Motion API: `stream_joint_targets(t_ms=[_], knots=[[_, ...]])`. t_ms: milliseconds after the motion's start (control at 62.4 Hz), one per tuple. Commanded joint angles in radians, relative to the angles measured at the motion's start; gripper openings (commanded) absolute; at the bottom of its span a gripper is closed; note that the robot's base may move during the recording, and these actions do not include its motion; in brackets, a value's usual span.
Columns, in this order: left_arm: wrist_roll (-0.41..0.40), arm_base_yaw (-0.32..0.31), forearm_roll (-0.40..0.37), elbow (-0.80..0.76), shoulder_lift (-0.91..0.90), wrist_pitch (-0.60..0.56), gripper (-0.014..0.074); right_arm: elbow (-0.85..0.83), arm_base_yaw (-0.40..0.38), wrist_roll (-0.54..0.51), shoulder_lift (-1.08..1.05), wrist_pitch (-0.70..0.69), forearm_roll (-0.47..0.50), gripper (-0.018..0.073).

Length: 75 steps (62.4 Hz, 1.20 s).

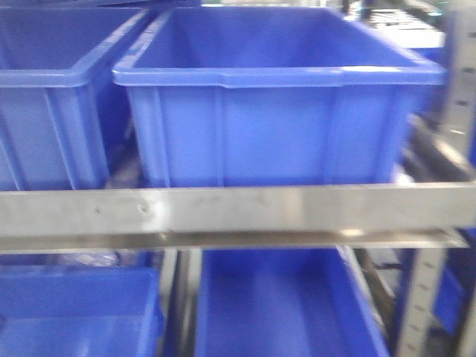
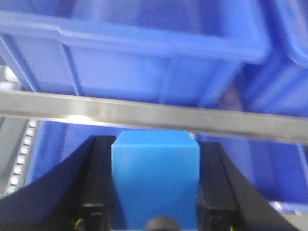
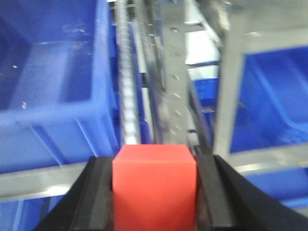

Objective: Sort and place red and blue blocks on shelf
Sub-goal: 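Extend both grippers with the cubes over the blue bins on the shelf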

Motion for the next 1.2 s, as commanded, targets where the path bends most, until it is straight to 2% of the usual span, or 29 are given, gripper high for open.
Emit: stream_joint_targets(t_ms=[0,1185], knots=[[-0.006,0.000,0.011,-0.028,0.000,-0.074,0.0134,-0.029,-0.007,0.000,0.004,-0.086,-0.009,0.0057],[-0.006,0.000,0.011,-0.028,0.000,-0.074,0.0134,-0.029,-0.007,0.000,0.004,-0.086,-0.009,0.0057]])
